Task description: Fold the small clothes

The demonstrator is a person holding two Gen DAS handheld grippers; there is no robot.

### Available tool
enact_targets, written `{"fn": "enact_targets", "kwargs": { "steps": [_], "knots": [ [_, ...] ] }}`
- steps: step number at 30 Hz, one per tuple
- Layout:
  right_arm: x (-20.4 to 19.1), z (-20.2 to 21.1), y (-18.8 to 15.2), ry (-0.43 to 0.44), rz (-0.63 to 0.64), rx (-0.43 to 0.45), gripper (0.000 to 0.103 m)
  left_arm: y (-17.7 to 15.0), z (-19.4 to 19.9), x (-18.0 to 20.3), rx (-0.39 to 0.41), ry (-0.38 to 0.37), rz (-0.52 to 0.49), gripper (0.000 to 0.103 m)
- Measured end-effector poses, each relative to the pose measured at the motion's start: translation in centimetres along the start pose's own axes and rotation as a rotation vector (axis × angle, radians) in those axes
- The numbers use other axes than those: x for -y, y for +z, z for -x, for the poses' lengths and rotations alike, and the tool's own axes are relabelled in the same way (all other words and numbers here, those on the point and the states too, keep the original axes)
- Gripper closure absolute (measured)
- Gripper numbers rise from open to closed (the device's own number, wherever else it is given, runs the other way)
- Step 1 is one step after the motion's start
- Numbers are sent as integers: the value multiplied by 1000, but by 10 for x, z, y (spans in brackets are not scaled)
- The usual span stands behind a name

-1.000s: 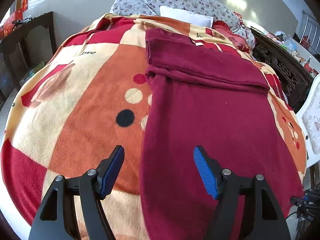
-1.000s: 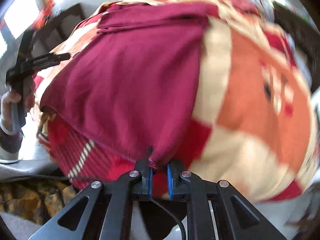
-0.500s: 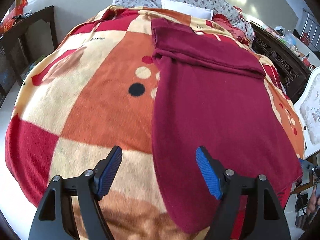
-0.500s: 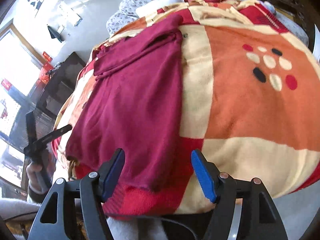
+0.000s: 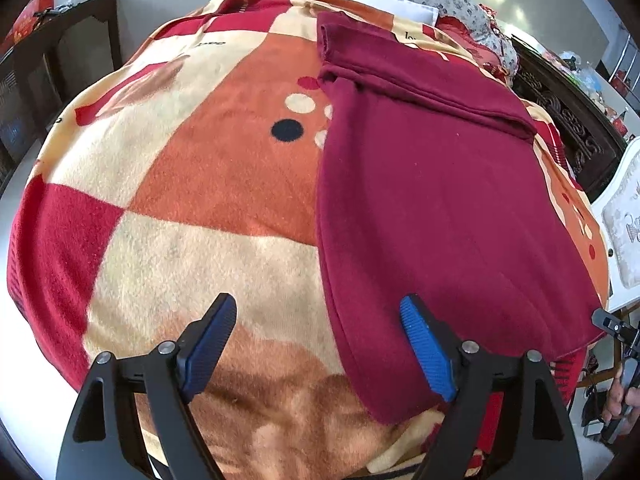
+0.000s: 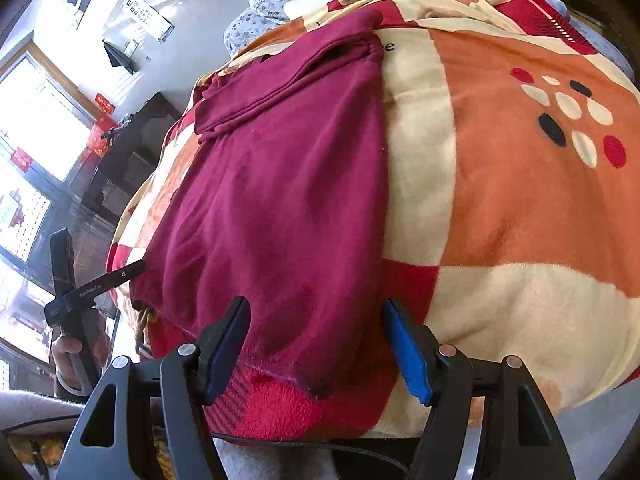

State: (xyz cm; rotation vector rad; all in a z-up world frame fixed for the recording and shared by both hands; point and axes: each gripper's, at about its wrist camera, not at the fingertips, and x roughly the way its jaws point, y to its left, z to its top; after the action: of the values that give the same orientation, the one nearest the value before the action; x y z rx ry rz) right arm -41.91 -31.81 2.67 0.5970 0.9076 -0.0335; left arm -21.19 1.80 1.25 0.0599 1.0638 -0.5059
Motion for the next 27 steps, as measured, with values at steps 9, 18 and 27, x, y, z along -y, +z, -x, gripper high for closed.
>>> {"fn": "enact_targets", "kwargs": {
  "steps": [9, 18, 27],
  "knots": [
    [3, -2, -1, 31, -1, -11, 29, -11, -8, 4, -78, -98, 12, 16],
    [7, -4, 2, 70, 17, -26, 37, -15, -12, 19, -79, -91, -61, 15],
    [4, -2, 10, 189, 40, -25, 88, -6, -3, 34, -80, -186, -169, 92]
  ]
}}
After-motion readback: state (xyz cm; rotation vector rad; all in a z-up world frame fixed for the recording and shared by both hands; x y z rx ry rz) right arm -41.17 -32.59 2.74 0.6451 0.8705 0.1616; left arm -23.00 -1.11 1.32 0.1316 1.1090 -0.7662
